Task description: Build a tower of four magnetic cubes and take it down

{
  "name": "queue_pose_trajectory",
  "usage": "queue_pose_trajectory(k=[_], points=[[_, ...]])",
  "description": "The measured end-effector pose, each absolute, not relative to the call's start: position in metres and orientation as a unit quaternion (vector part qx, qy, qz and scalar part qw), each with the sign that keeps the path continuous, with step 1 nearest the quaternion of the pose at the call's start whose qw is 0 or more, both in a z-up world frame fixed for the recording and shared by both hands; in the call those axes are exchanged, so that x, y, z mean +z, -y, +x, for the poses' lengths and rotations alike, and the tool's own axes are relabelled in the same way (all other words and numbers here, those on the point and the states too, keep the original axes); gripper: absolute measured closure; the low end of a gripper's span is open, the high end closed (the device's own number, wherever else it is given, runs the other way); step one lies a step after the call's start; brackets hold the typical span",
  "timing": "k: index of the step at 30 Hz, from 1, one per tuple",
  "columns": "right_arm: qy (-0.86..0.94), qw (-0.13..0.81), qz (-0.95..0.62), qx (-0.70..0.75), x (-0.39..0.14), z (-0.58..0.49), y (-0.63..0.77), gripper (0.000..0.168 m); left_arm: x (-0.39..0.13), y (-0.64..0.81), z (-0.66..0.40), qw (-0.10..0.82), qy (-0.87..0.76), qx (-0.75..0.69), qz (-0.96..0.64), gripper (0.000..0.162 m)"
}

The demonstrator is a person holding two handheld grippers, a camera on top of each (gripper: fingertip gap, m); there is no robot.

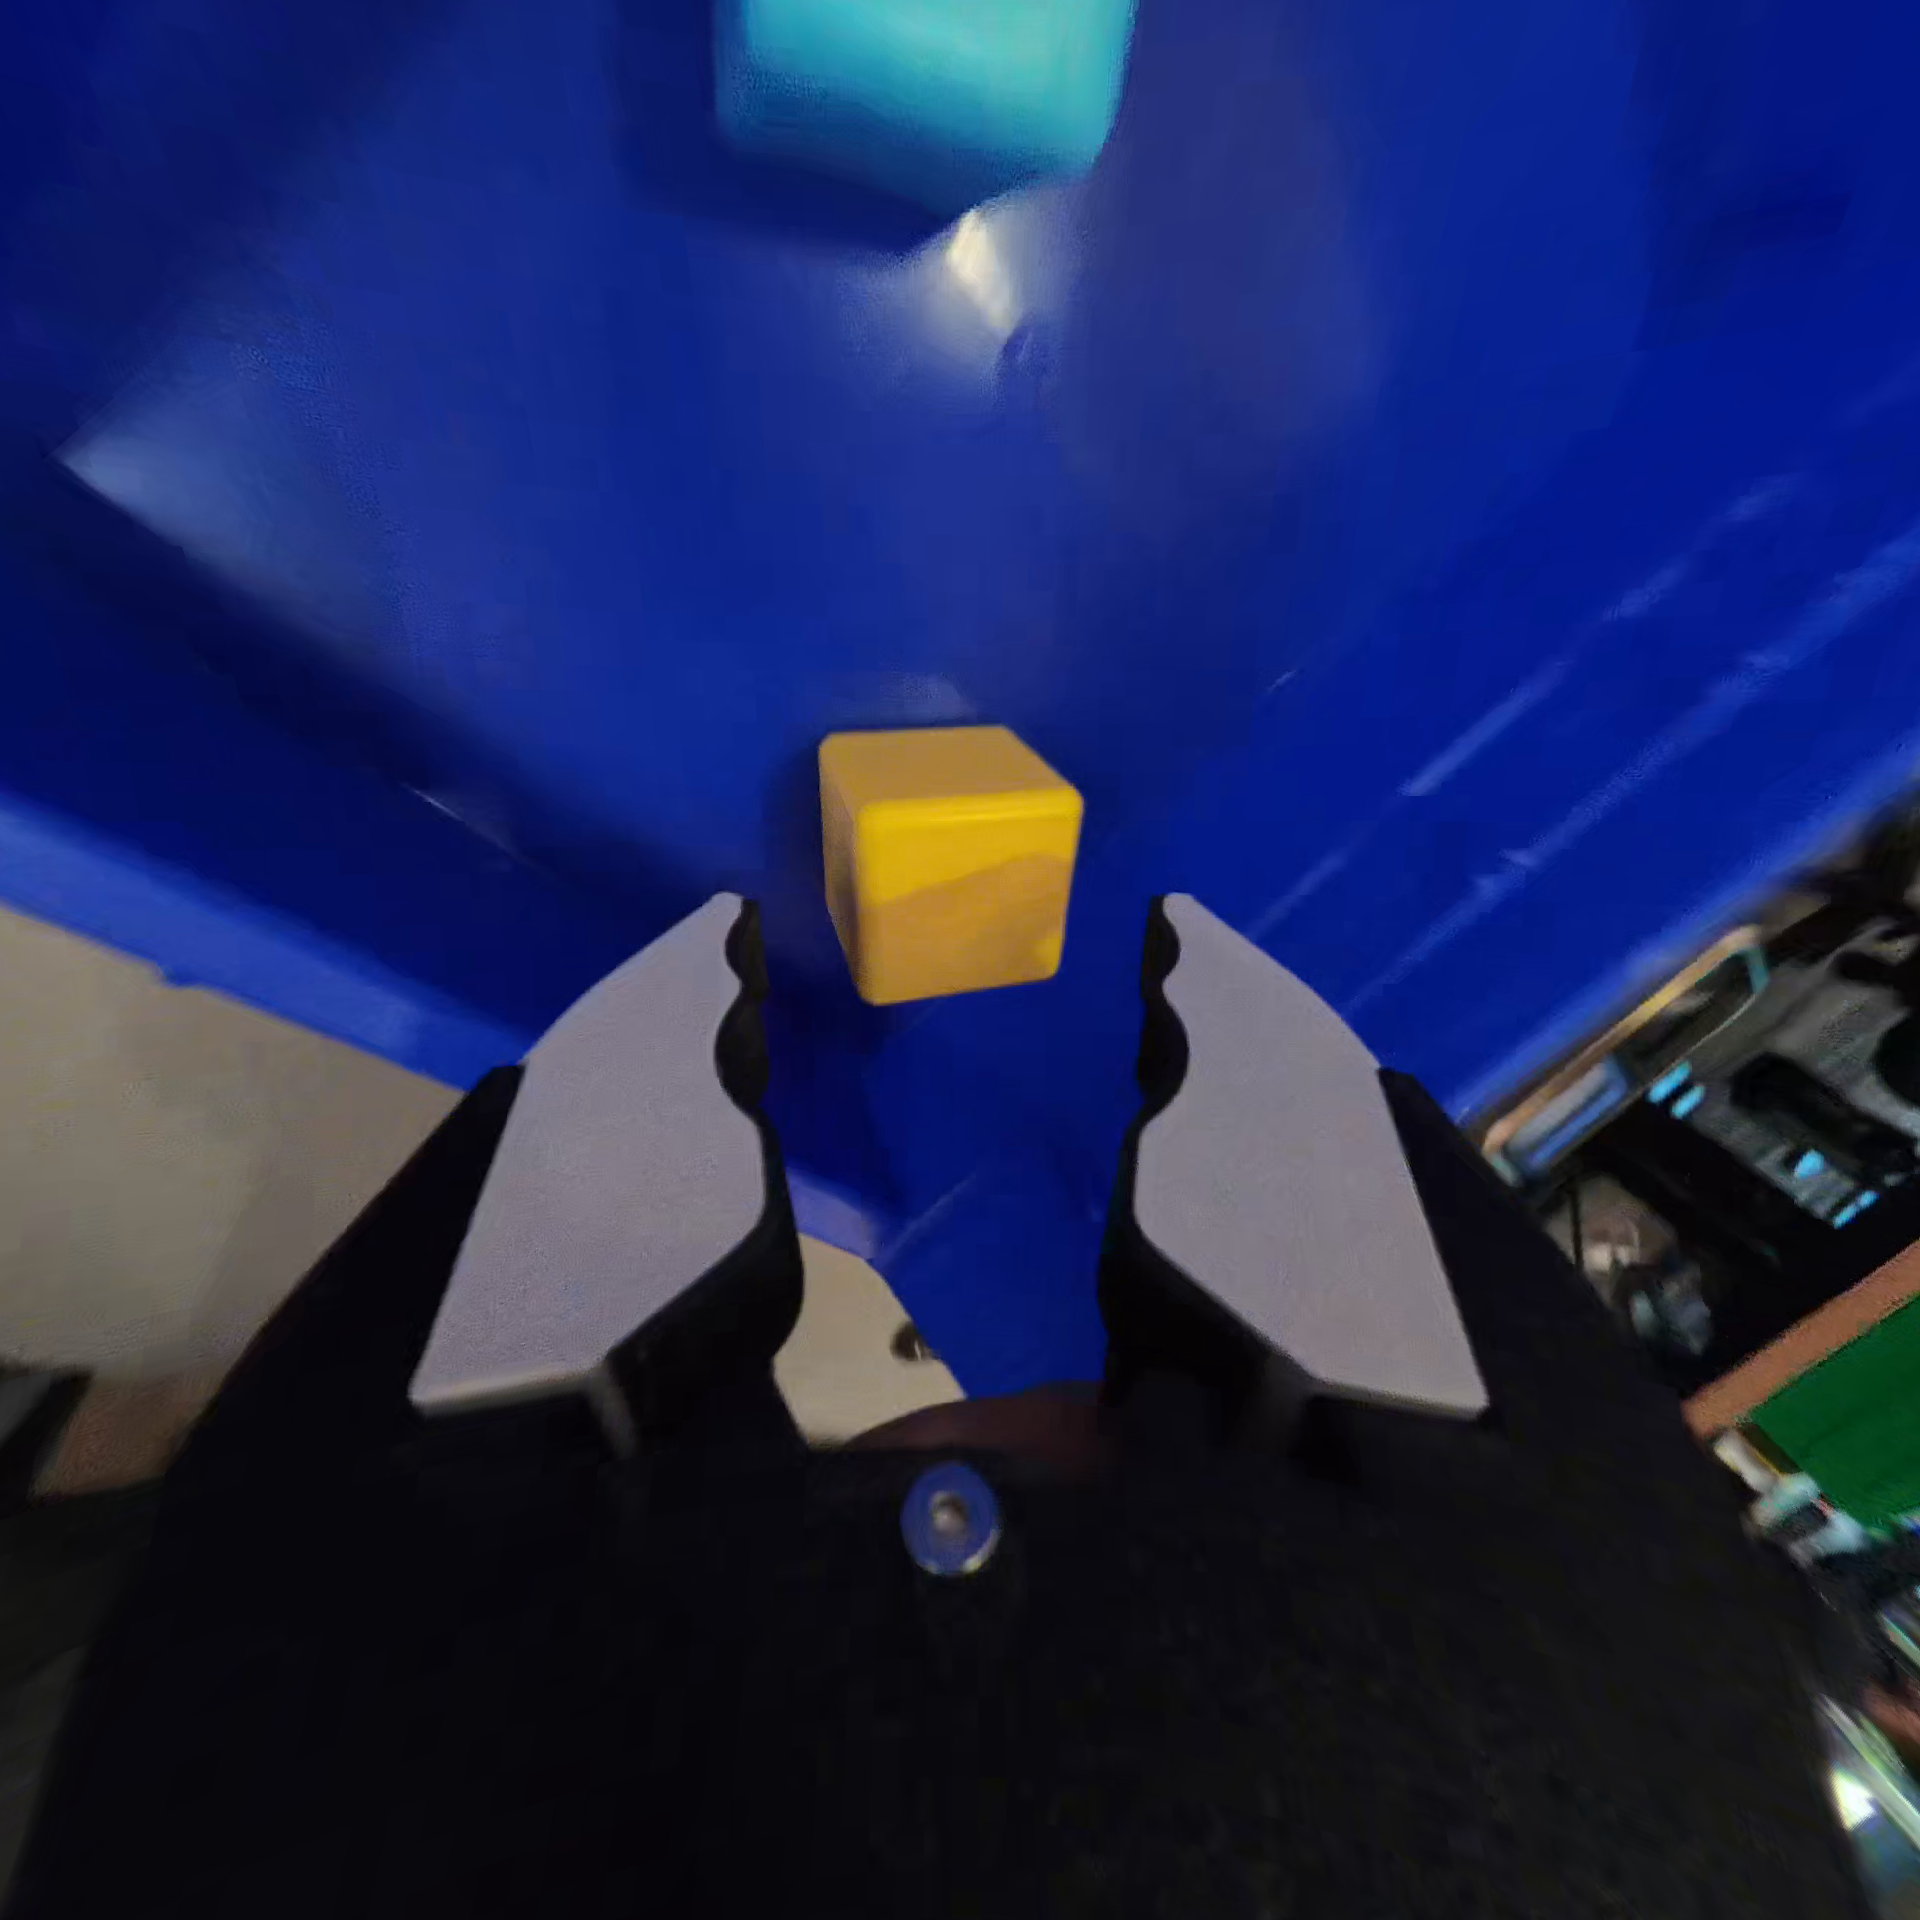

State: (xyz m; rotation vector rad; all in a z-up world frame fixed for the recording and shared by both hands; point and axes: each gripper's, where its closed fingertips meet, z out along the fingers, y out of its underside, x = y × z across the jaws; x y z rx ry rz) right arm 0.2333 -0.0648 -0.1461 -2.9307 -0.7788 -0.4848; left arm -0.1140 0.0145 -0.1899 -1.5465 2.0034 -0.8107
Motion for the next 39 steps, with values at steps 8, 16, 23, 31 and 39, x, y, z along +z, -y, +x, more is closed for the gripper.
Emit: queue_pose_trajectory(k=[8,16,23,31,39], points=[[0.335,0.542,-0.753,0.165,-0.045,0.004,0.104,0.113,-0.19,-0.014,-0.114,0.238,-0.733,-0.297,-0.564,0.112],[0.335,0.476,-0.717,0.383,-0.108,-0.114,0.151,0.109,-0.176,-0.009,-0.109,0.248,-0.715,-0.319,-0.57,0.091],[0.337,0.482,-0.748,0.307,-0.119,-0.111,0.134,0.101,-0.066,-0.037,-0.113,0.446,-0.495,-0.418,-0.618,0.103],[0.375,0.447,-0.781,0.224,-0.135,-0.096,0.129,0.09,-0.066,0.046,-0.214,0.53,-0.25,-0.37,-0.72,0.105],[0.505,0.342,-0.792,0.011,-0.103,-0.094,0.053,0.09,-0.099,0.135,-0.252,0.572,-0.257,-0.299,-0.719,0.108]])
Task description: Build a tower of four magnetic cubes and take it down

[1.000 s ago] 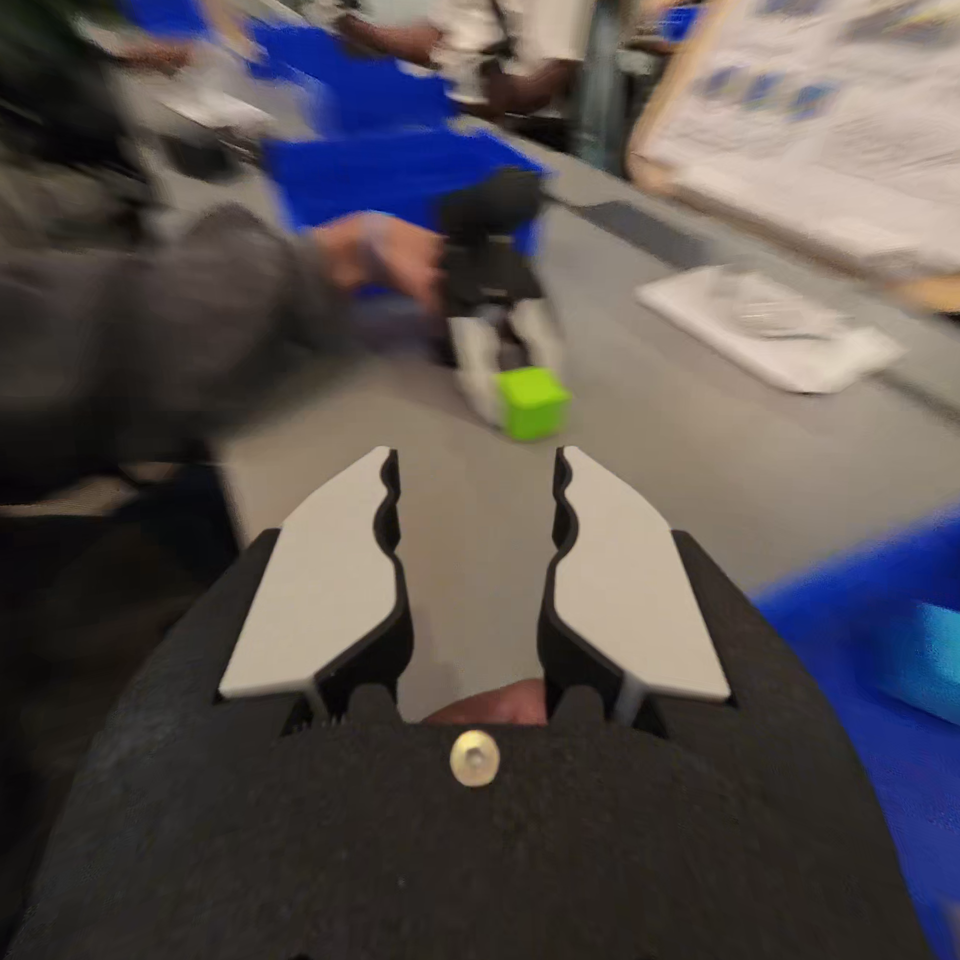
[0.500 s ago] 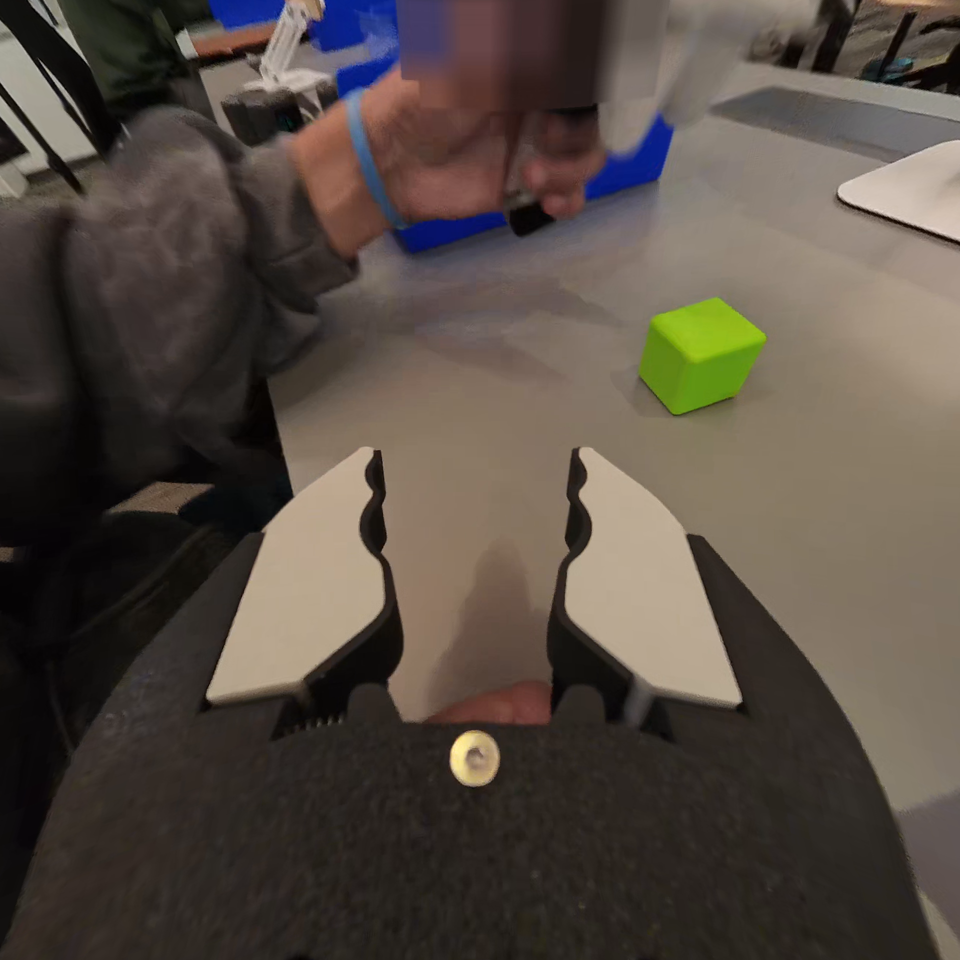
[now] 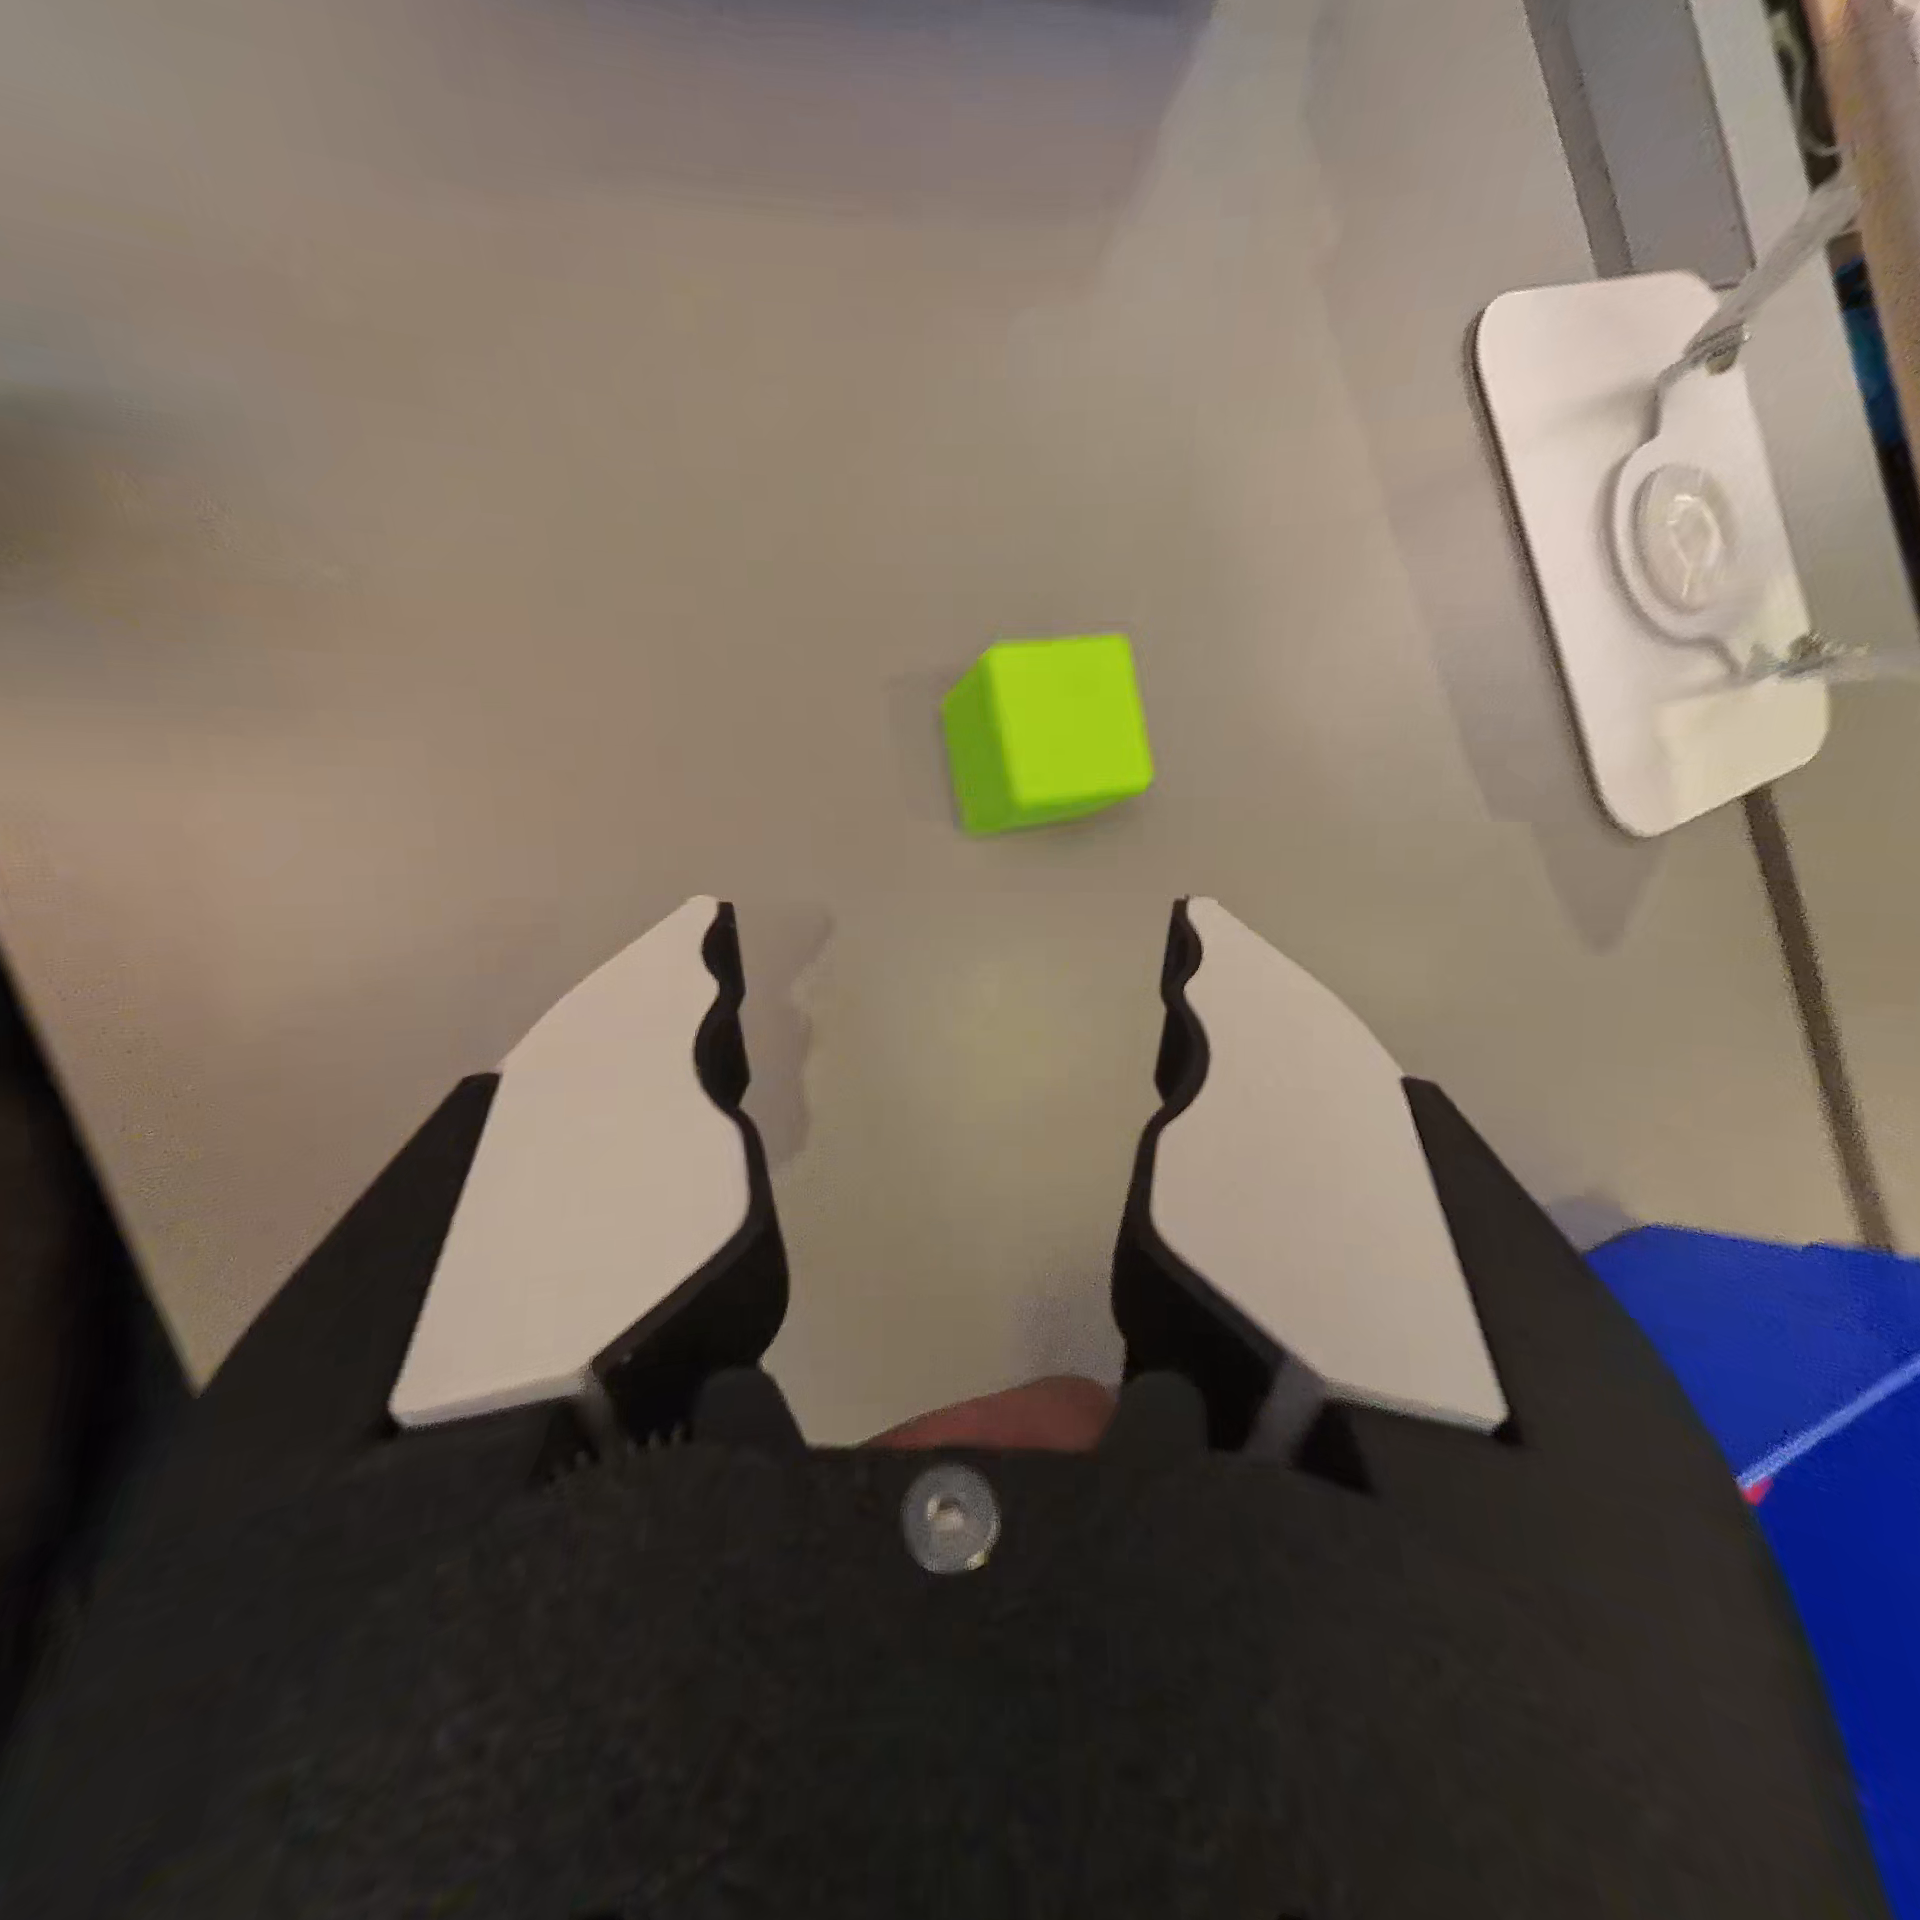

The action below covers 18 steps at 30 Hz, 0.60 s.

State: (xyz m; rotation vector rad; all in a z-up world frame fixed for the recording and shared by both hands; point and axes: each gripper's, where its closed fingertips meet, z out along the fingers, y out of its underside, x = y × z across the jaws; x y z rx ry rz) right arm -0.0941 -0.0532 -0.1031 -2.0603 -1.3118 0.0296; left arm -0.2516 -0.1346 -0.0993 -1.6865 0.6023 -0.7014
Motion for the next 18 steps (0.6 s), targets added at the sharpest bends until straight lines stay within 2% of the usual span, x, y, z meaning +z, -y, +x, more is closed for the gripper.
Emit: queue_pose_trajectory(k=[7,15,18], points=[[0.558,0.188,-0.808,-0.034,-0.129,-0.111,-0.019,0.098,-0.1,0.143,-0.245,0.6,-0.332,-0.233,-0.69,0.109],[0.569,0.104,-0.816,-0.026,-0.169,-0.113,-0.02,0.1,-0.103,0.15,-0.24,0.591,-0.348,-0.25,-0.684,0.11],[0.571,0.082,-0.817,-0.029,-0.183,-0.112,-0.017,0.113,-0.107,0.151,-0.236,0.581,-0.357,-0.253,-0.686,0.111]])
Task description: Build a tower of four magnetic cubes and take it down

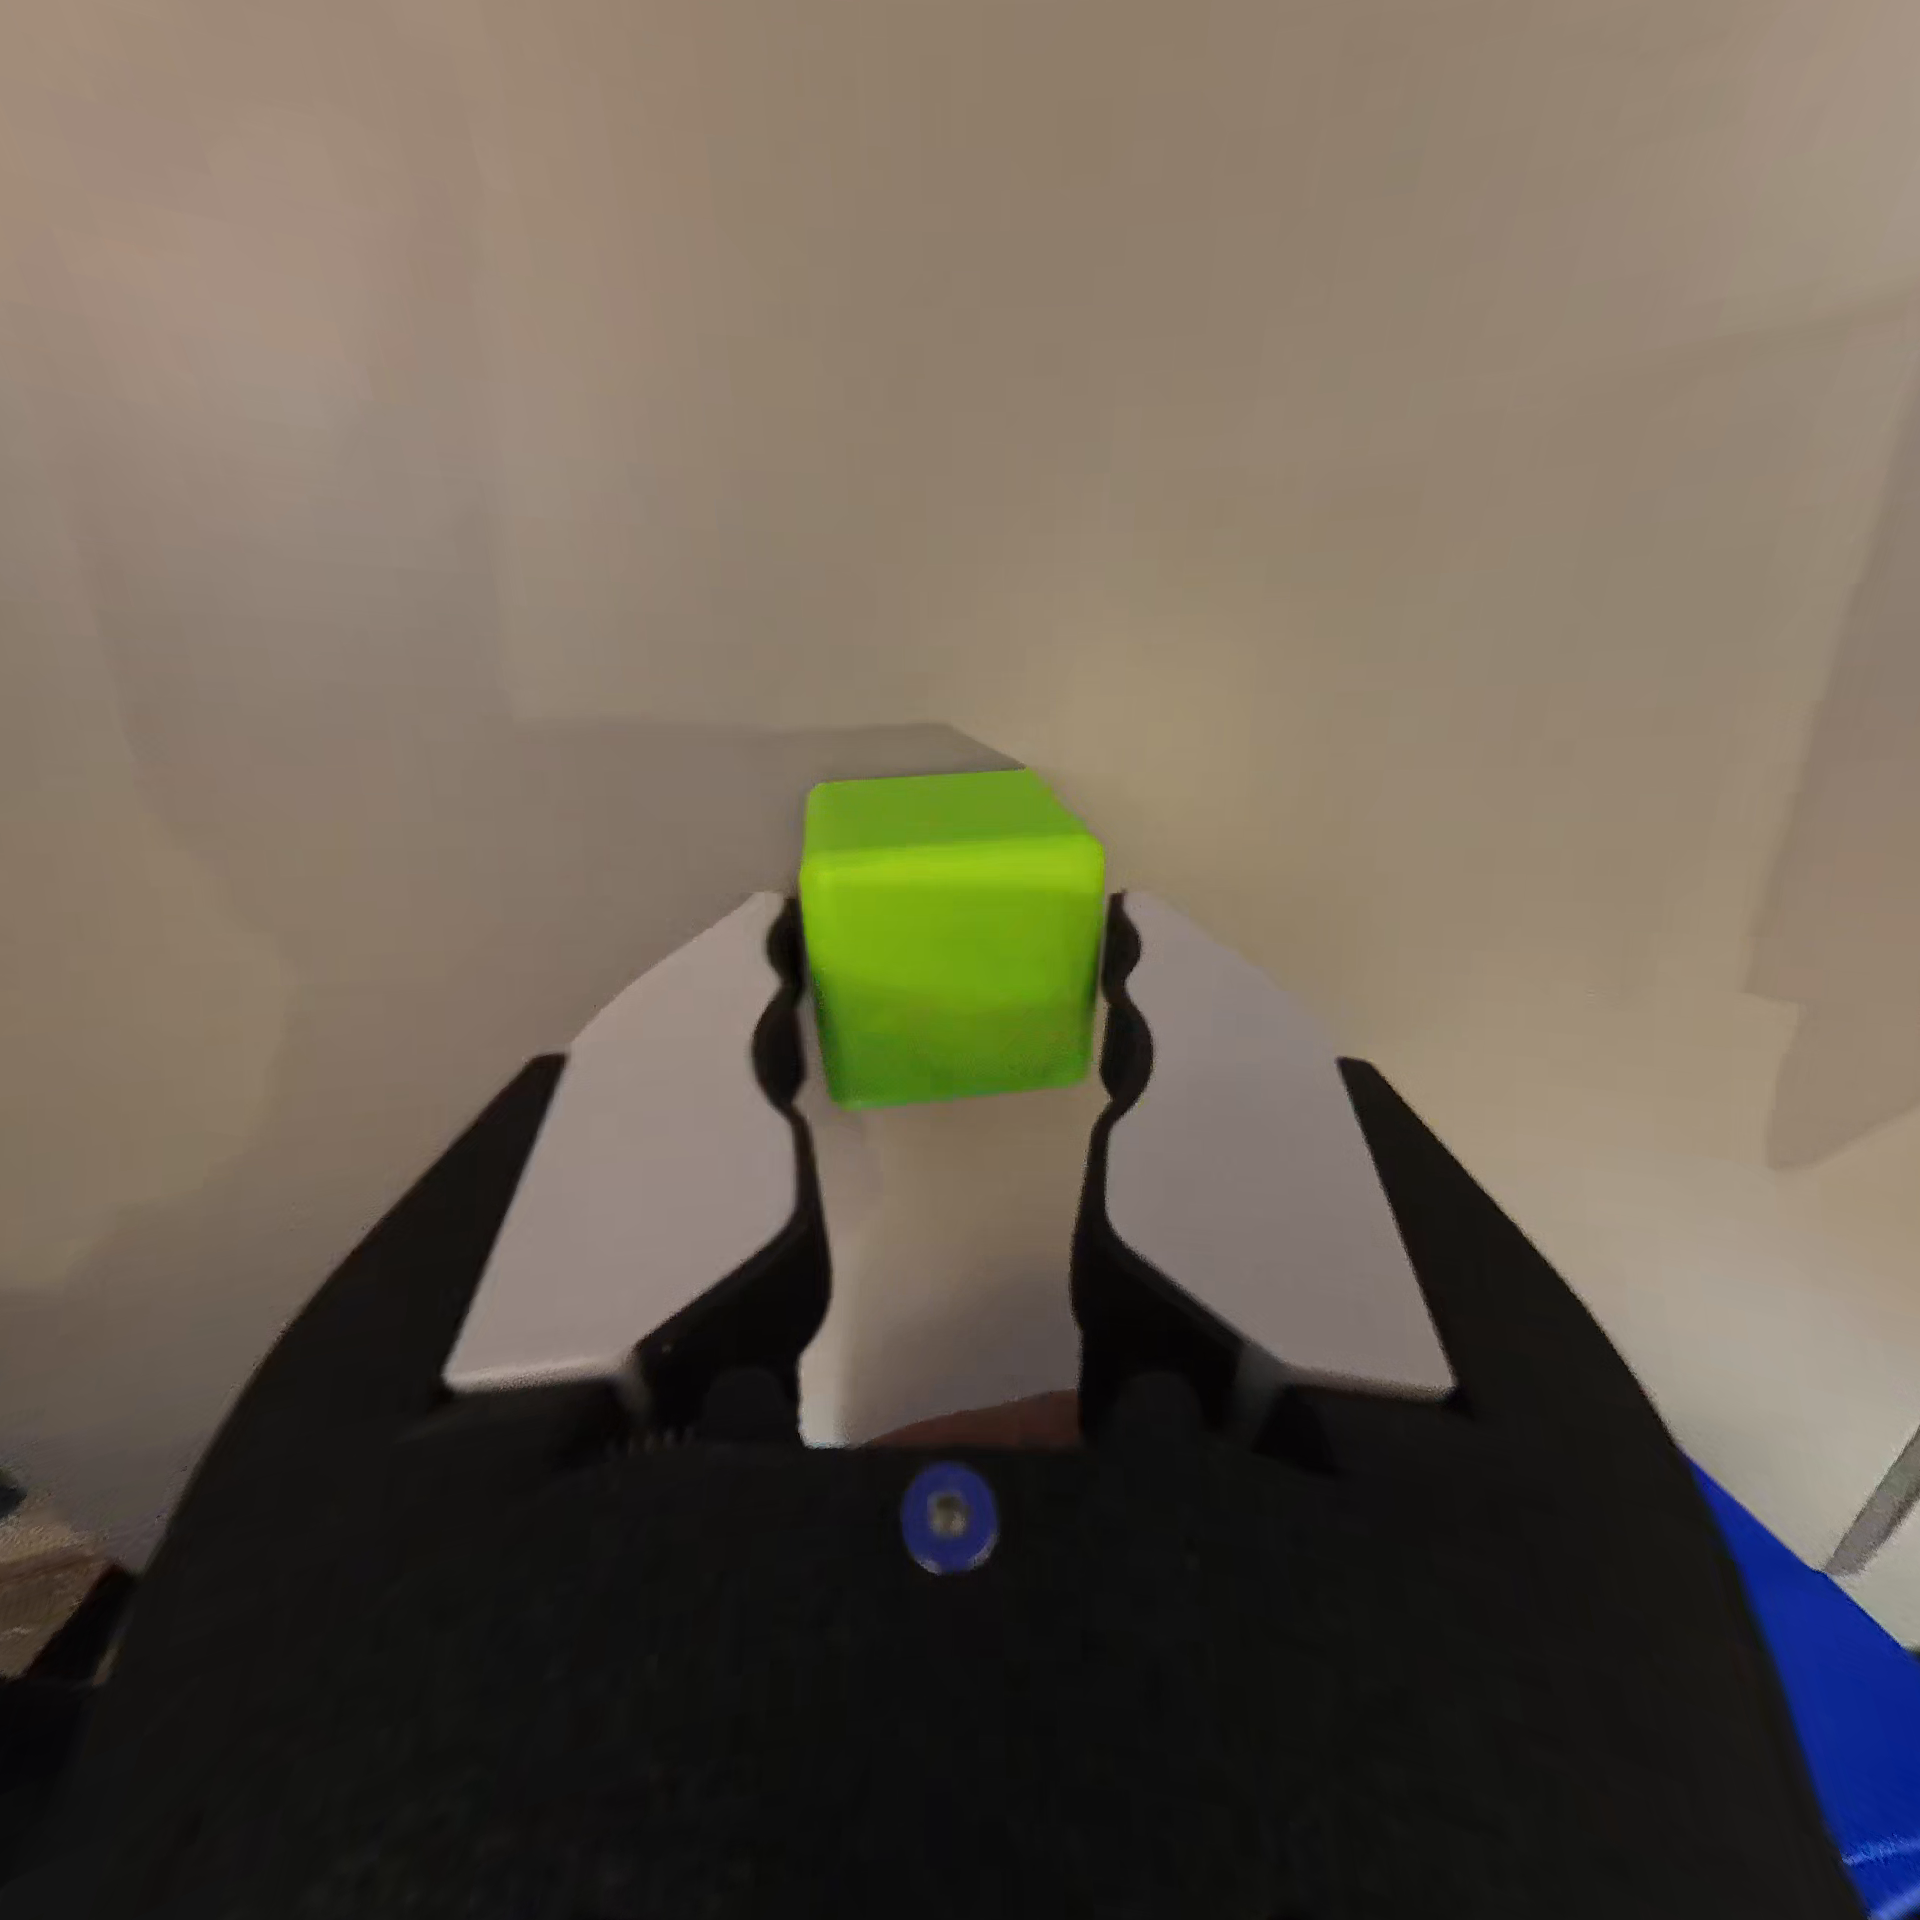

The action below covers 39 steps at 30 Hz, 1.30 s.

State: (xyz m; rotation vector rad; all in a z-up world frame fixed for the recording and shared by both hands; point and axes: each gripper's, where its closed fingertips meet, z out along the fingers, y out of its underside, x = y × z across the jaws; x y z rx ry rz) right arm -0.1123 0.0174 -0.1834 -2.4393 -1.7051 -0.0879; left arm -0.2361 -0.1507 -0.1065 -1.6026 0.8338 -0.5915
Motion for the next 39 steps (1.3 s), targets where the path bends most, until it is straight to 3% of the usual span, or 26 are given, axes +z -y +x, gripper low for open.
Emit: queue_pose_trajectory(k=[6,14,17,23,29,39], points=[[0.568,0.121,-0.813,-0.038,-0.161,-0.106,-0.02,0.117,-0.112,0.155,-0.229,0.573,-0.381,-0.245,-0.683,0.111],[0.467,0.289,-0.823,-0.145,0.017,0.011,-0.032,0.117,-0.113,0.158,-0.227,0.567,-0.382,-0.254,-0.684,0.111],[0.385,0.323,-0.847,-0.173,0.047,0.088,-0.049,0.117,-0.109,0.157,-0.226,0.564,-0.366,-0.281,-0.685,0.112],[0.181,0.241,-0.945,-0.131,-0.03,0.229,-0.072,0.117,-0.111,0.151,-0.223,0.544,-0.345,-0.317,-0.696,0.111],[0.1,0.133,-0.981,-0.103,-0.131,0.264,-0.063,0.117,-0.115,0.149,-0.22,0.543,-0.357,-0.304,-0.697,0.111],[0.016,0.044,-0.993,-0.11,-0.184,0.284,-0.055,0.116,-0.12,0.153,-0.224,0.55,-0.379,-0.267,-0.694,0.111]])
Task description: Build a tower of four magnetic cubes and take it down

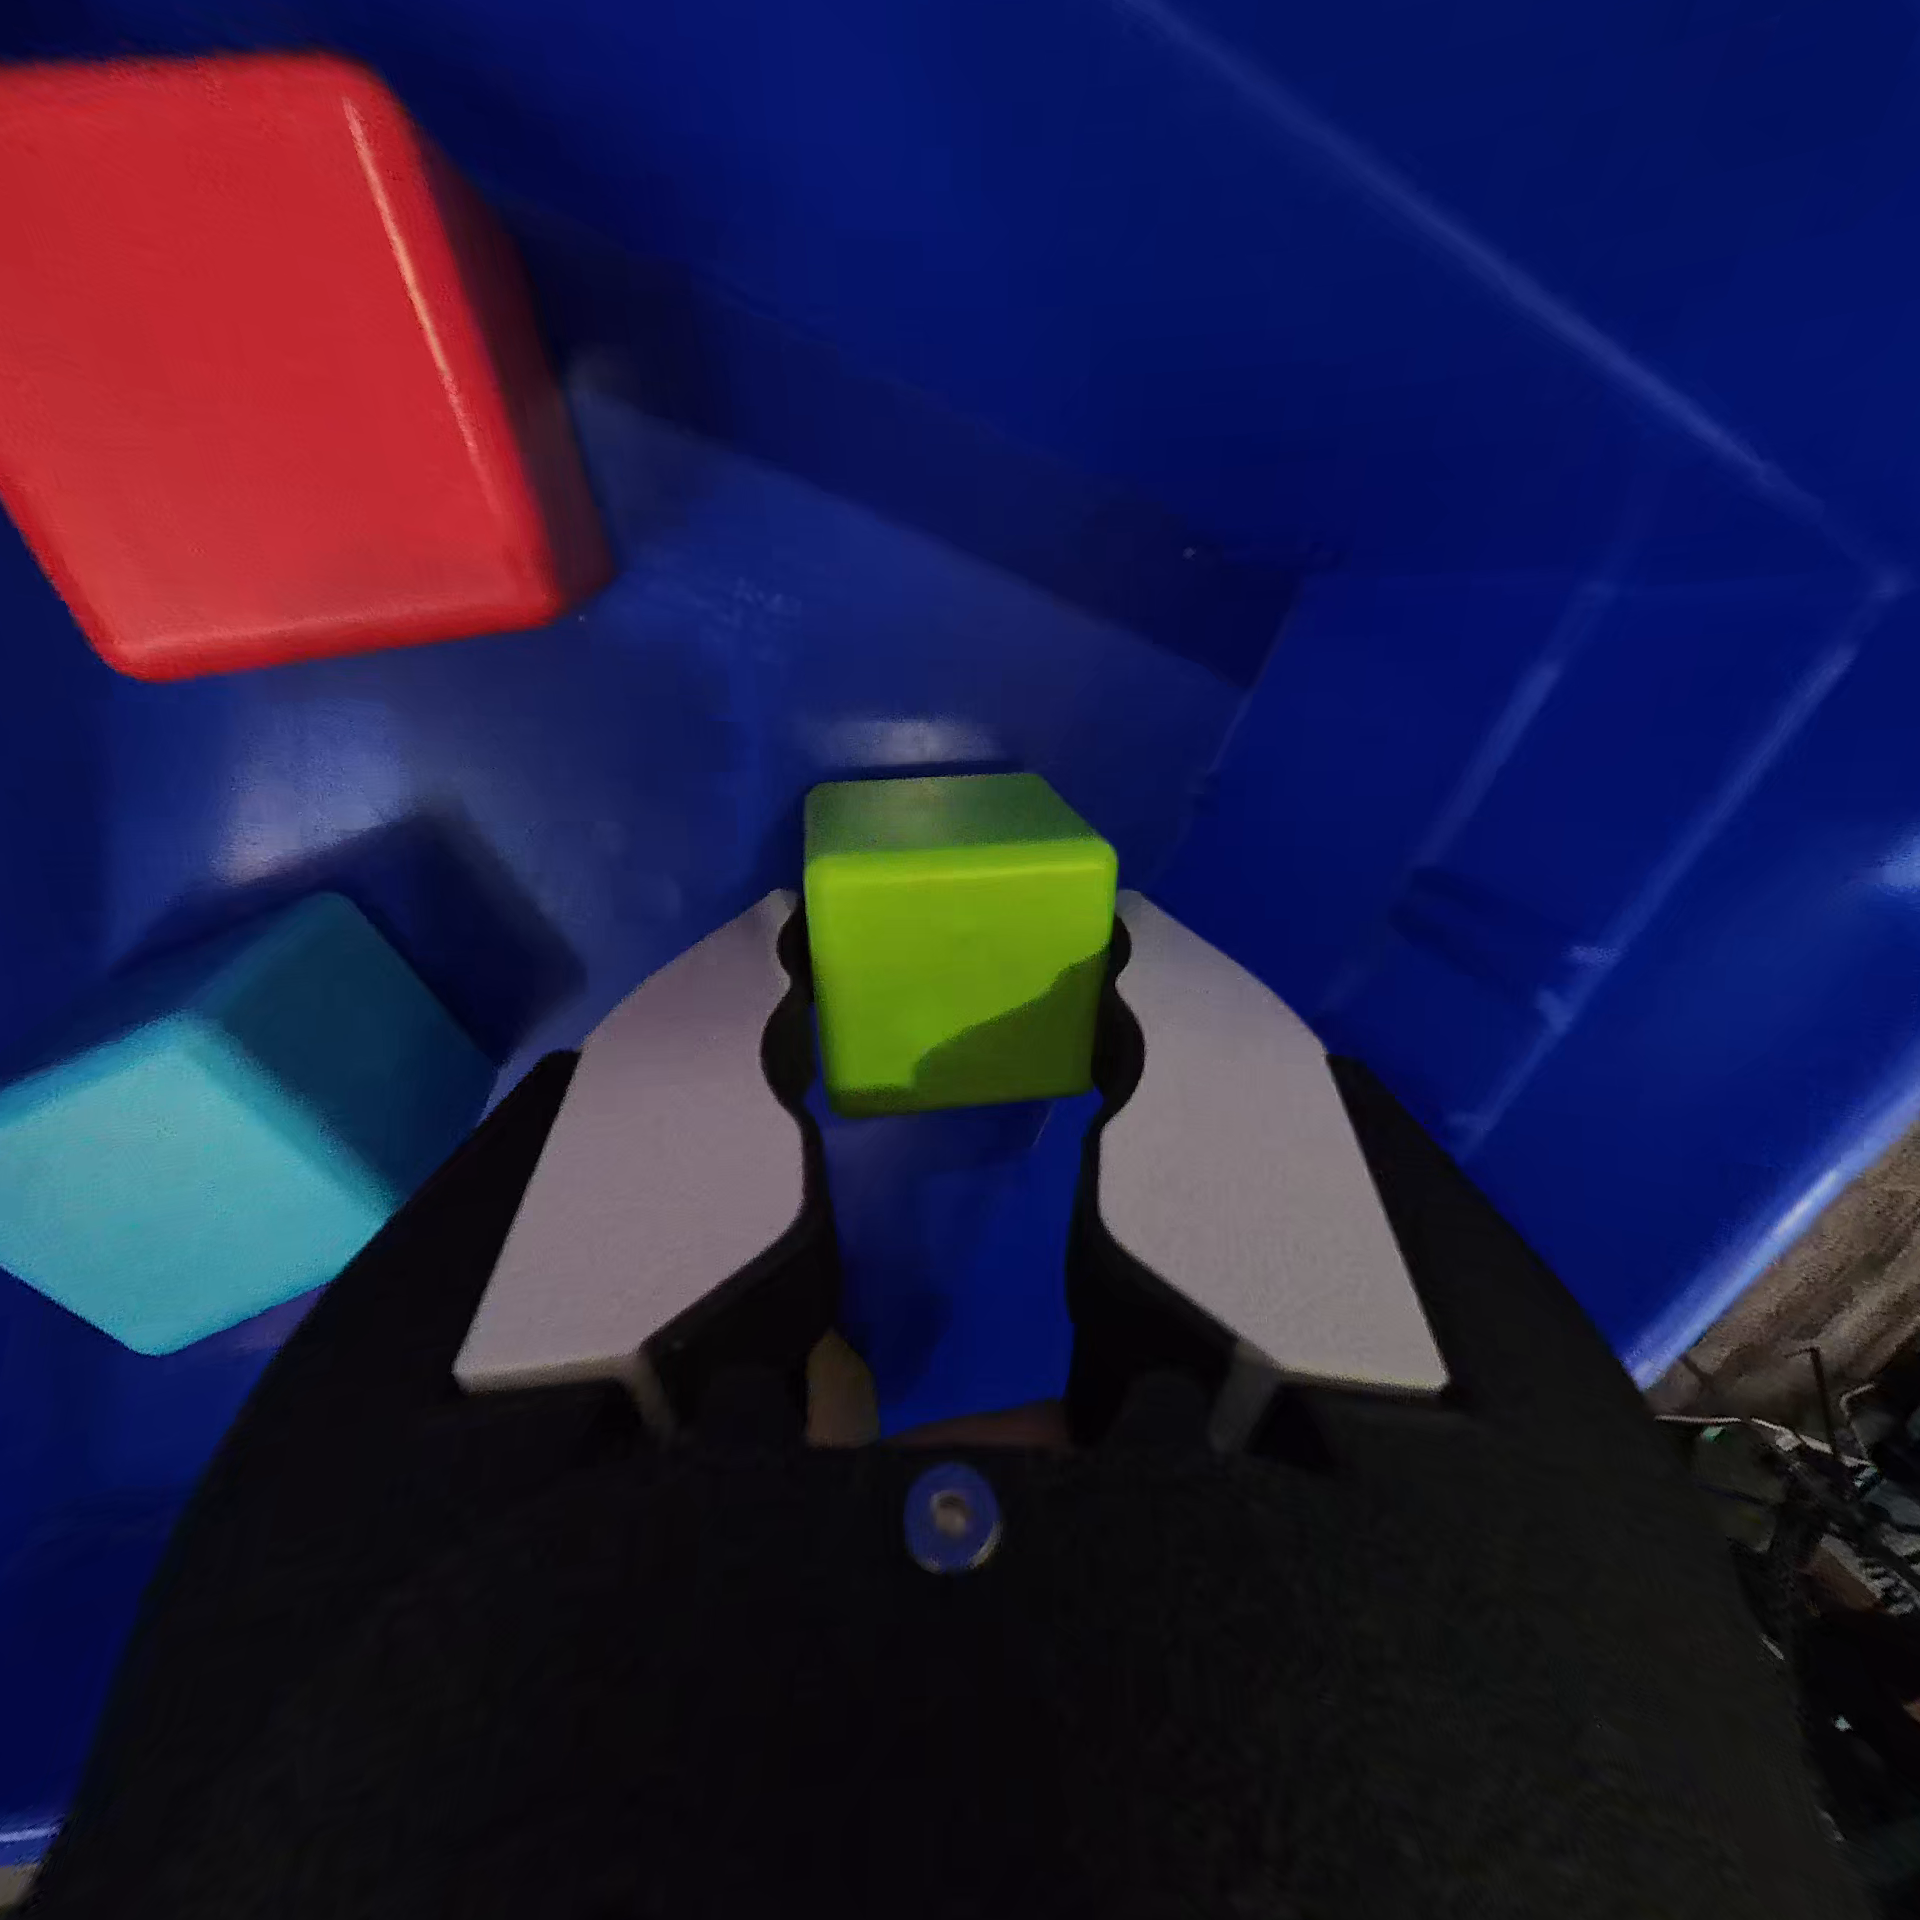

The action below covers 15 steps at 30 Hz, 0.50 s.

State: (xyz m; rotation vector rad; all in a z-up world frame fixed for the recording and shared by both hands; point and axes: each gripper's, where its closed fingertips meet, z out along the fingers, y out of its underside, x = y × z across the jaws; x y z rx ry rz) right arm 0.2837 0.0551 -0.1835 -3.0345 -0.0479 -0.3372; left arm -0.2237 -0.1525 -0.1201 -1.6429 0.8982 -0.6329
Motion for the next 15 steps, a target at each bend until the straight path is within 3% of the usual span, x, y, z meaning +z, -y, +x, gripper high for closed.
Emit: queue_pose_trajectory(k=[5,9,12,15], points=[[0.025,0.104,-0.986,-0.127,-0.154,0.281,-0.064,0.1,-0.114,0.148,-0.232,0.553,-0.35,-0.289,-0.698,0.11],[0.06,0.318,-0.938,-0.126,-0.061,0.225,-0.056,0.103,-0.107,0.143,-0.24,0.567,-0.327,-0.292,-0.697,0.109],[0.107,0.487,-0.866,-0.014,-0.015,0.127,-0.005,0.108,-0.096,0.136,-0.249,0.603,-0.305,-0.274,-0.684,0.103],[0.148,0.538,-0.806,0.198,-0.029,0.02,0.068,0.118,-0.083,0.134,-0.256,0.634,-0.284,-0.272,-0.666,0.103]])
